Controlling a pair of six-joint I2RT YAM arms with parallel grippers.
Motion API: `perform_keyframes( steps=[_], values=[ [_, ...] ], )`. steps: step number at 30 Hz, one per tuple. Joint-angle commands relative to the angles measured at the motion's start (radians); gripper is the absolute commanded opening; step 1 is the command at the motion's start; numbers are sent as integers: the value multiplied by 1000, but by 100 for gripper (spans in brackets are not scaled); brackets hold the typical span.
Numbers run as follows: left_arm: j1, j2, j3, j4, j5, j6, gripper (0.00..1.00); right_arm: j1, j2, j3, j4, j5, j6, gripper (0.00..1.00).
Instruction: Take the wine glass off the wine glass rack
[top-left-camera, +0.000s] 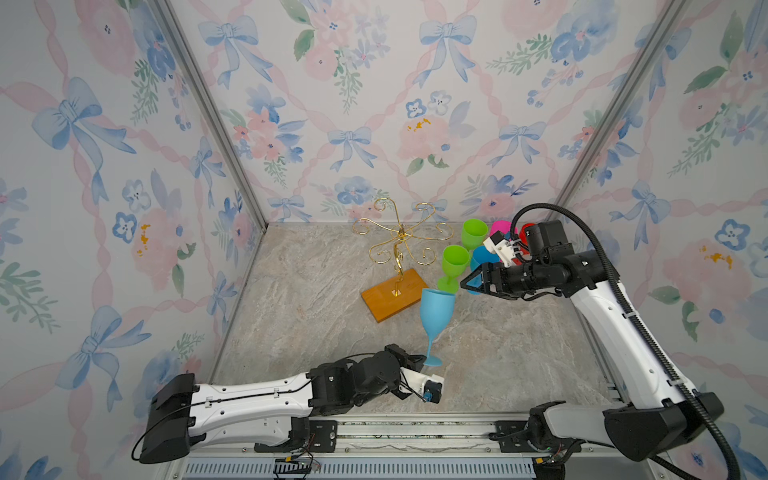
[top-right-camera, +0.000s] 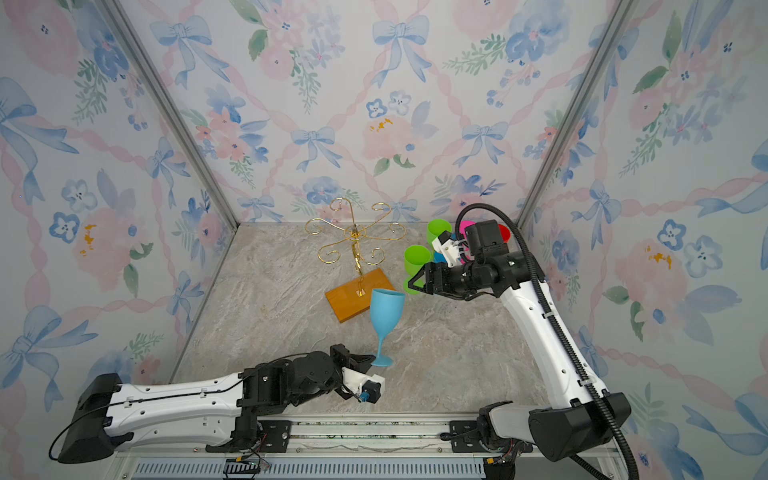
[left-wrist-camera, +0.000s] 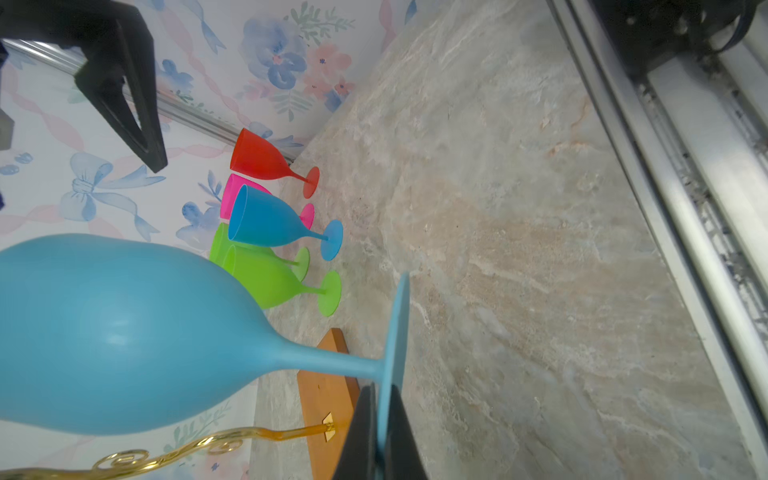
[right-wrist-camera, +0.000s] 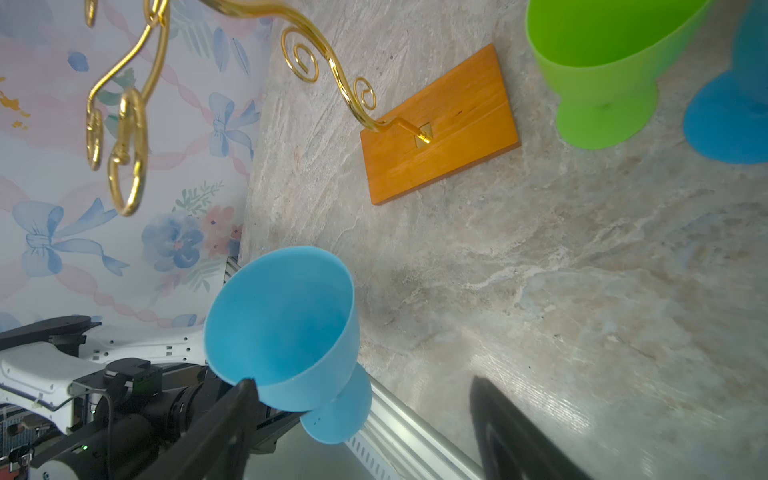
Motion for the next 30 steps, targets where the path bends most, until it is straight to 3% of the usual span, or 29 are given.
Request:
perform_keyframes(
  steps=[1, 5, 10, 13, 23, 30],
  values=[
    [-20, -4, -55, 54, -166, 209, 0, 27, 10, 28, -46, 20, -29, 82],
    [-30, -23, -128, 149, -214, 311, 0, 59, 34, 10, -12, 4, -17, 77],
    [-37, -20, -215, 308, -297, 470, 0, 105, 70, -7, 14, 2, -12, 64],
    [-37, -21, -233, 338, -303, 497, 0, 115, 80, -29, 46, -5, 3, 57],
    [-40, -38, -302, 449, -349, 629, 0, 170, 92, -92, 137, -18, 43, 53],
    [-40, -52, -330, 466, -371, 678, 0, 191, 95, -102, 154, -30, 52, 40]
  ],
)
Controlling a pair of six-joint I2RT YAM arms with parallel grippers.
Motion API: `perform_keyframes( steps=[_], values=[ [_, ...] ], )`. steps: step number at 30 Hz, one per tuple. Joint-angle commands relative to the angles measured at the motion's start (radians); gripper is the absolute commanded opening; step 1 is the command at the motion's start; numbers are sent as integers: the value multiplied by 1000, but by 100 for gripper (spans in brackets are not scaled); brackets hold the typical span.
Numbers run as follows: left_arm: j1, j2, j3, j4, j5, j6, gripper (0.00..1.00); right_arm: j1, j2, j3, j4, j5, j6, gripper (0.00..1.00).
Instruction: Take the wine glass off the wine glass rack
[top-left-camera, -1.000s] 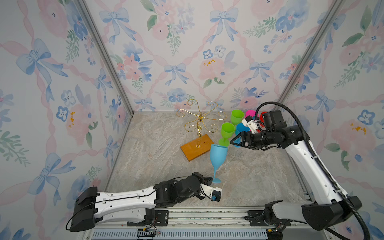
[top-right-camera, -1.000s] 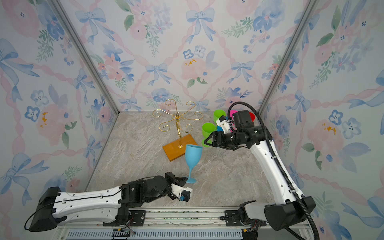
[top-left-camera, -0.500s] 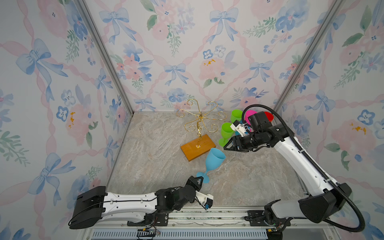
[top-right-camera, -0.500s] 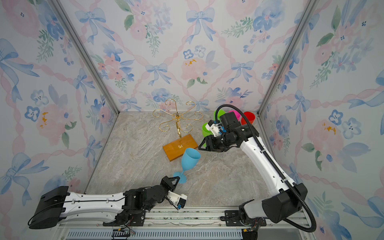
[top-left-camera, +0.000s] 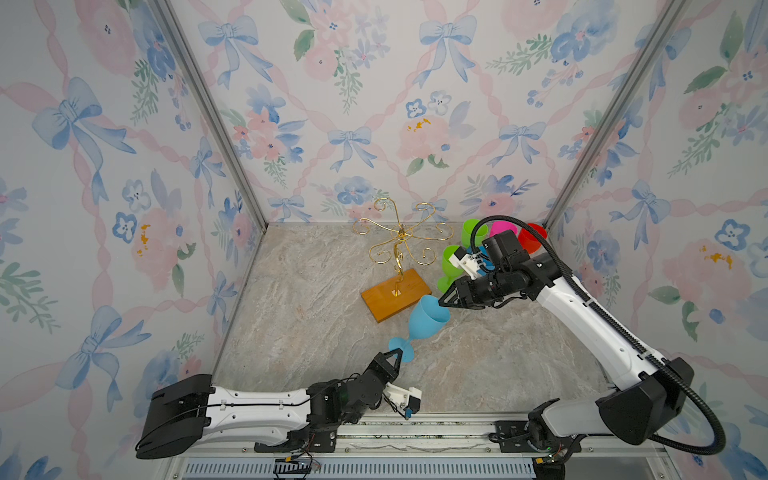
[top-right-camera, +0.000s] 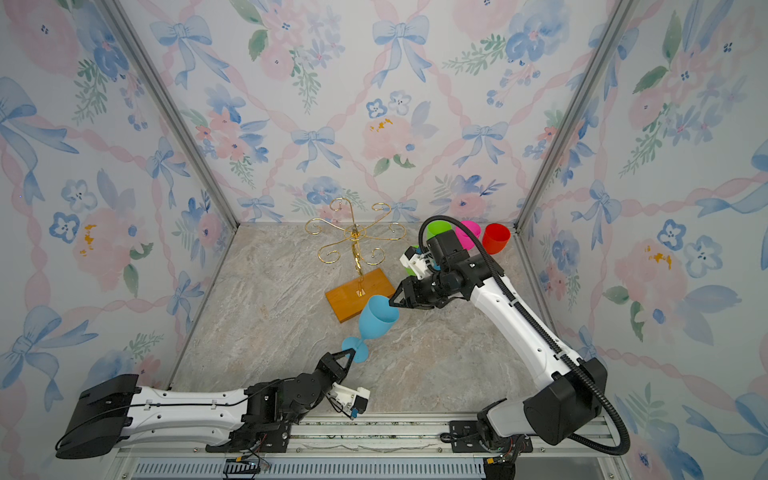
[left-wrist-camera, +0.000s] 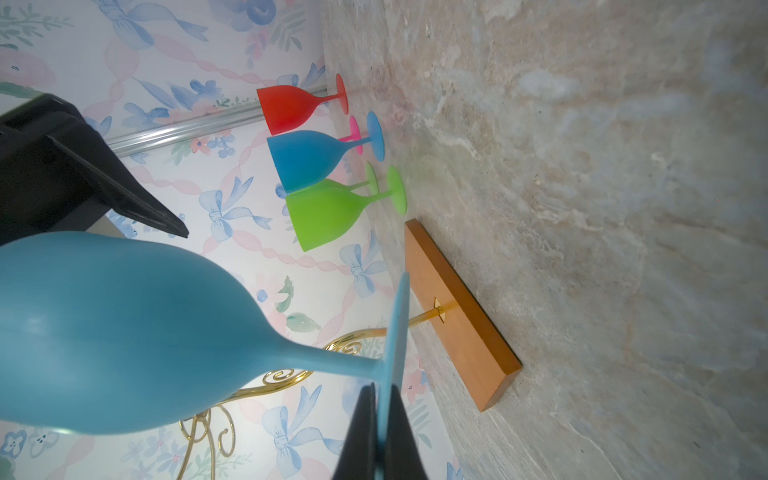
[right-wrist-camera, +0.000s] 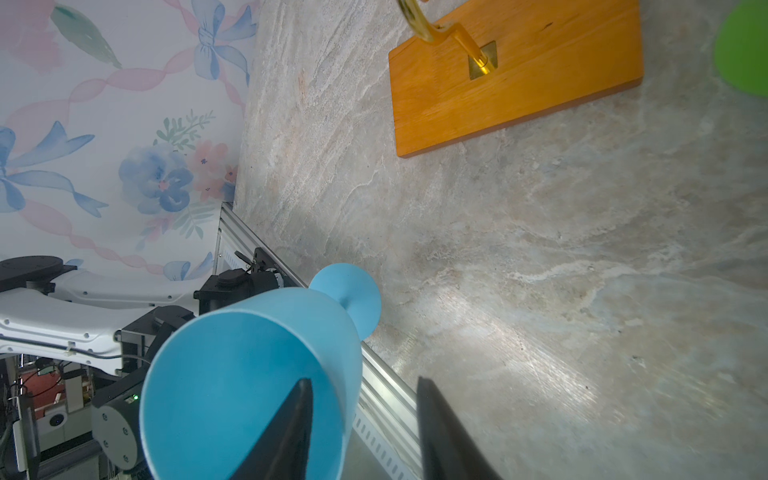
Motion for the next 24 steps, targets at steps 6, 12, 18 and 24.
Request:
perform_keyframes(
  steps=[6, 12, 18, 24],
  values=[
    [-5, -11, -11, 55, -30, 45, 0, 39, 19, -12, 4, -35, -9, 34],
    [-5, -5, -10, 55, -35, 53, 0, 44, 17, -14, 3, -24, -11, 23],
    [-5, -5, -1, 54, -29, 37, 0, 44, 3, -11, 11, -9, -10, 10],
    [-5, -16, 15, 53, -23, -12, 69, 42, -8, -2, -2, 23, -16, 4]
  ],
)
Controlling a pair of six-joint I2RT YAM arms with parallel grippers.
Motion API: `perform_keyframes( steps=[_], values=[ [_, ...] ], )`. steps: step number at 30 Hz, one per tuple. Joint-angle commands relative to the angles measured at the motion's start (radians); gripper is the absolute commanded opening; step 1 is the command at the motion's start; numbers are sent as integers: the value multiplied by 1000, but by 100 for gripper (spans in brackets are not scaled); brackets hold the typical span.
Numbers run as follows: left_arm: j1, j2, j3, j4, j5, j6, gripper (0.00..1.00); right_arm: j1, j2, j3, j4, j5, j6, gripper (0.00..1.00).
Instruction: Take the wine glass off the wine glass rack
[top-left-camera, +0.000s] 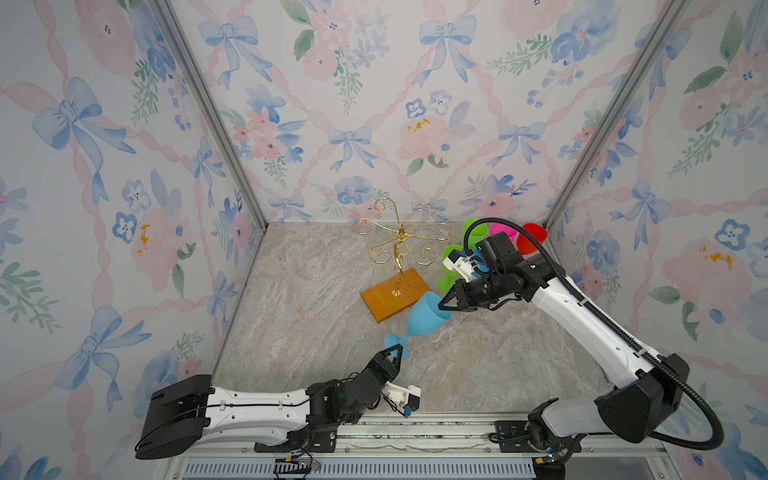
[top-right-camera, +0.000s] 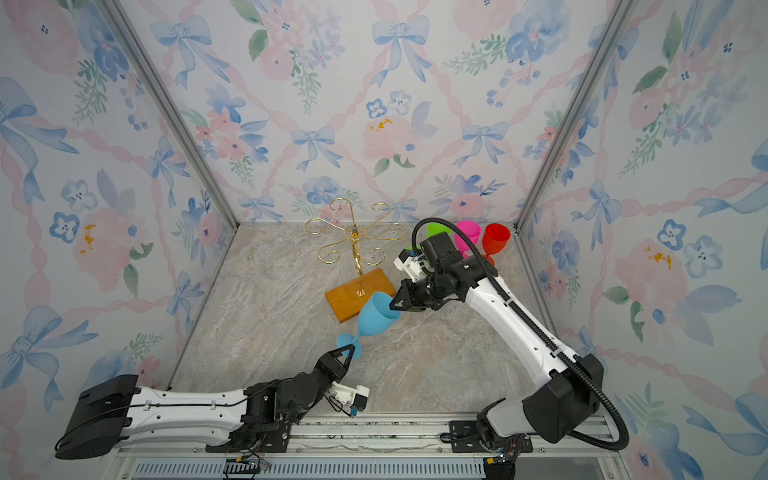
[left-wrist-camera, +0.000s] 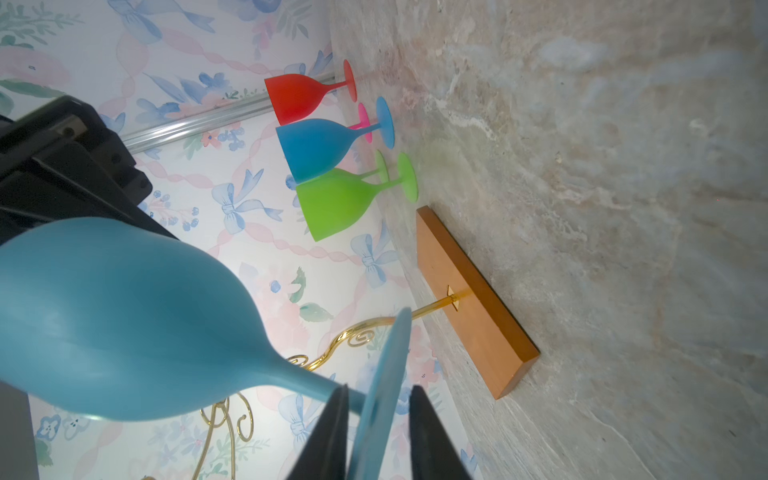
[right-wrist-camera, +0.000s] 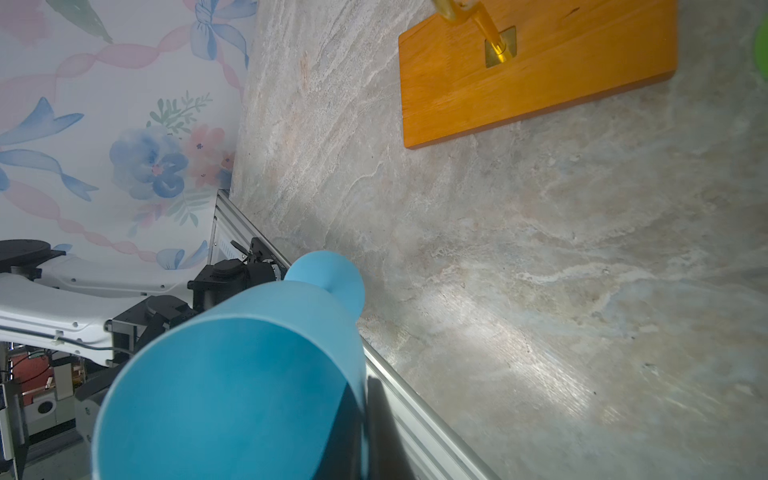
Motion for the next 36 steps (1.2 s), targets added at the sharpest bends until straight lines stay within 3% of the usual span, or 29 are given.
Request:
perform_keyframes(
  steps=[1, 5, 8, 12, 17, 21, 27, 36],
  values=[
    [-5, -16, 22, 18, 4, -56, 77, 4, -25, 2, -9, 18, -6, 4],
    [-5, -22, 48, 16, 5, -172, 90, -27, -60, 1, -27, 87, -14, 2],
    [12, -26, 102, -16, -14, -397, 93, -56, -97, -2, -88, 283, -34, 0],
    [81, -79, 202, -215, 78, -716, 94, -132, -155, -36, -113, 356, -37, 0],
    [193, -161, 249, -270, 168, -1066, 98, -205, -199, -45, -176, 506, -42, 0],
    [285, -168, 272, -320, 246, -1261, 98, -287, -222, -67, -194, 605, -5, 0],
    [436, -99, 332, -390, 293, -1473, 98, -392, -200, -62, -183, 786, 9, 0],
    [628, -101, 295, -398, 322, -1620, 98, -514, -85, -33, -48, 847, -11, 0]
  ],
)
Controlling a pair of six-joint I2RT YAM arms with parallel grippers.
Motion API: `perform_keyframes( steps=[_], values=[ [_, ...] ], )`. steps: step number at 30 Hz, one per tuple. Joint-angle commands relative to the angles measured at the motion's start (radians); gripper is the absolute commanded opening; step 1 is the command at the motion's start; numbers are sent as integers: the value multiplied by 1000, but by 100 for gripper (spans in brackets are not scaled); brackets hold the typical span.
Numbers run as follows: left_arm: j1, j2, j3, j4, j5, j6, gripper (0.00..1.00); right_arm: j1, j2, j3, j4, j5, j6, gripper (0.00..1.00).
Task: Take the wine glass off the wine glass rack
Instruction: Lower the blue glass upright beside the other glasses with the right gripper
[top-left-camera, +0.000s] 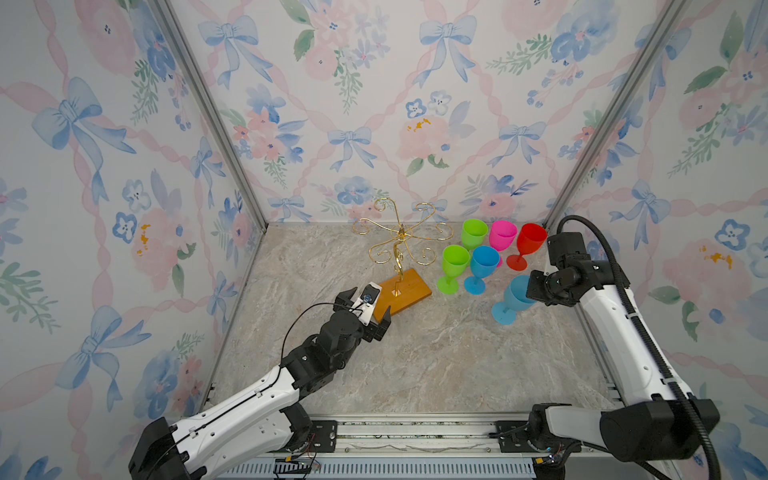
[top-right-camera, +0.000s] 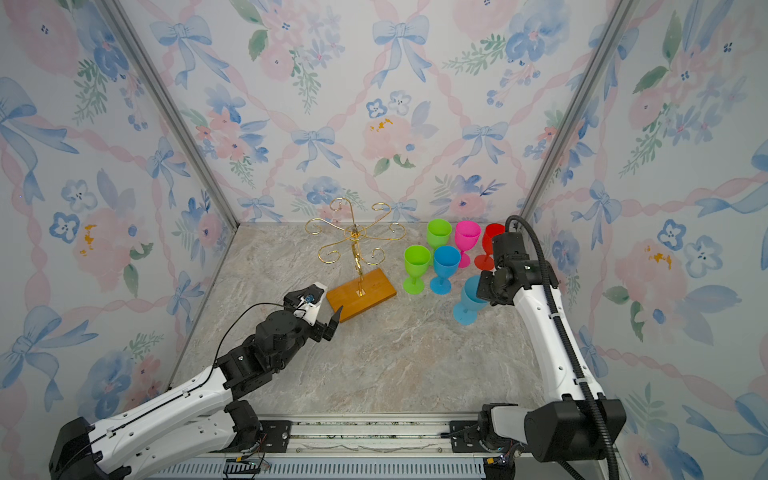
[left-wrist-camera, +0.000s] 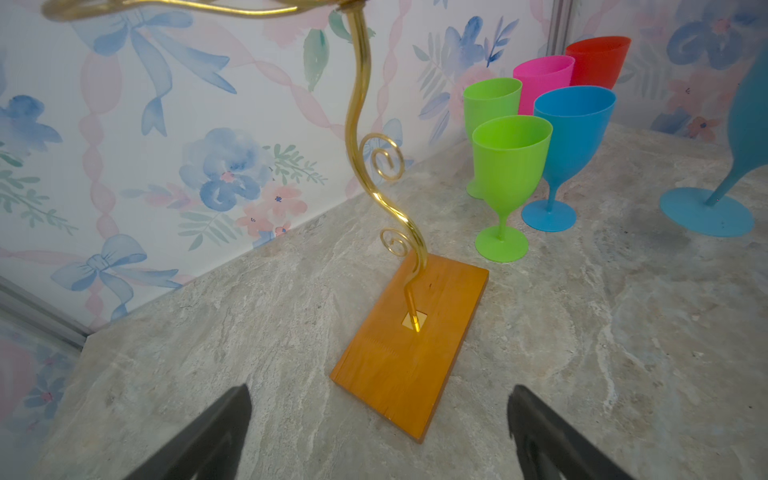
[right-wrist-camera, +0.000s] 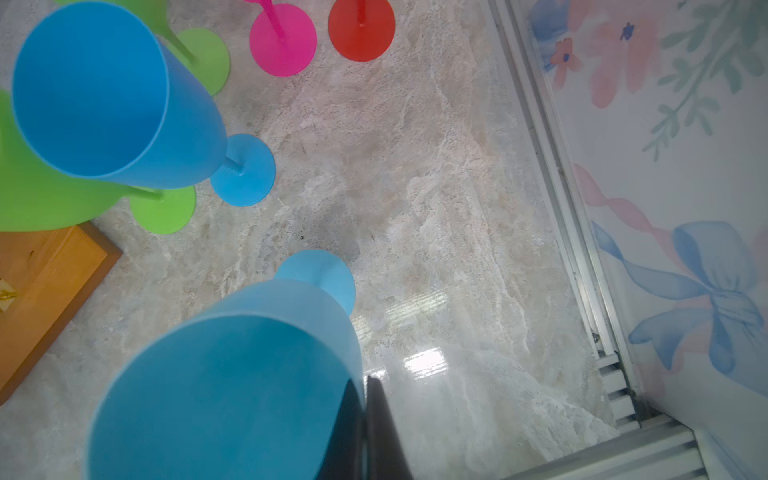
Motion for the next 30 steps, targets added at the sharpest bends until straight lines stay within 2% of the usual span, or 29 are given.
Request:
perform_keyframes(
  steps=[1, 9, 17, 25, 30],
  values=[
    [71, -15, -13, -29, 39, -113, 98, -40, 44, 42, 66, 69, -12, 0],
    [156, -16, -16, -43, 52, -149, 98, -122, 230, 192, 110, 21, -56, 0],
    [208, -13, -17, -43, 55, -166, 98, -133, 415, 355, 113, -24, -57, 0],
    [225, -9, -17, -42, 56, -168, 98, -133, 526, 449, 97, -49, -55, 0],
    [232, -10, -18, -41, 53, -168, 98, -129, 545, 454, 96, -61, -52, 0]
  ],
)
